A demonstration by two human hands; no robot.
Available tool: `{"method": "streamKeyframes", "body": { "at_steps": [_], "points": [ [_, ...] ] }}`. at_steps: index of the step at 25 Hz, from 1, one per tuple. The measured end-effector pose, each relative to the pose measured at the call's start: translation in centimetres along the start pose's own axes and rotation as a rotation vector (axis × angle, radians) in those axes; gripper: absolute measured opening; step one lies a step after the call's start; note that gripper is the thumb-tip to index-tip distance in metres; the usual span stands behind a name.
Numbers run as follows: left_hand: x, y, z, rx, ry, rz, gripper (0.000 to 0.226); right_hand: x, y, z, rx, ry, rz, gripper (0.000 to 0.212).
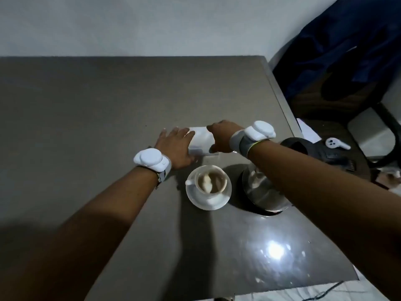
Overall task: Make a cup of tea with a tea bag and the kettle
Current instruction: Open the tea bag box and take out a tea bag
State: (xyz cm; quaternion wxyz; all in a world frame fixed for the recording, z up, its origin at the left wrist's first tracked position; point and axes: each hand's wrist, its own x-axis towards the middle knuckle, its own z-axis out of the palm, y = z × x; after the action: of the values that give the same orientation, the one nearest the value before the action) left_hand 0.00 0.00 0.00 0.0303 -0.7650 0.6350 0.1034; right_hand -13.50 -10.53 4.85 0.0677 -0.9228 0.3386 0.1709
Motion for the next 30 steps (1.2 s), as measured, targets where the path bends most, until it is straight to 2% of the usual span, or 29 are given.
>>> {"method": "streamKeyframes", "body": {
  "at_steps": [5, 10, 14, 19, 21, 24, 30],
  "points": [
    [2.1, -1.0, 2.1, -0.012, -0.092, 0.012, 0.088, 1.9, 0.3, 1.9, -0.064, -0.11, 0.067, 0.046],
    [3.6, -2.0, 3.0, 0.051, -0.088, 0.075, 0.079, 4.0, -0.9, 3.8, 0.01, -0.041, 0.098, 0.045],
    [3.6, -3.7, 2.9, 0.049, 0.029, 0.1, 0.067, 4.5, -0.7, 4.3, 0.166, 0.06, 0.131, 0.05],
    [3.5, -3.8, 3.3, -0.225, 0.121, 0.052, 0.059, 5.0, -1.1, 6.8, 0.314, 0.19, 0.066, 0.051],
    [3.4, -3.2, 3.9, -0.26, 0.184, 0.035, 0.055, 5.2, -0.8, 7.5, 0.34, 0.232, 0.056, 0.056],
    [3.3, -2.7, 4.4, -0.274, 0.238, 0.01, 0.056, 5.6, 0.0, 8.2, 0.204, 0.23, -0.022, 0.067],
    [3.3, -2.6, 5.1, -0.329, 0.295, -0.034, 0.06, 6.3, 1.0, 9.0, -0.104, 0.265, -0.097, 0.068]
  ]
}}
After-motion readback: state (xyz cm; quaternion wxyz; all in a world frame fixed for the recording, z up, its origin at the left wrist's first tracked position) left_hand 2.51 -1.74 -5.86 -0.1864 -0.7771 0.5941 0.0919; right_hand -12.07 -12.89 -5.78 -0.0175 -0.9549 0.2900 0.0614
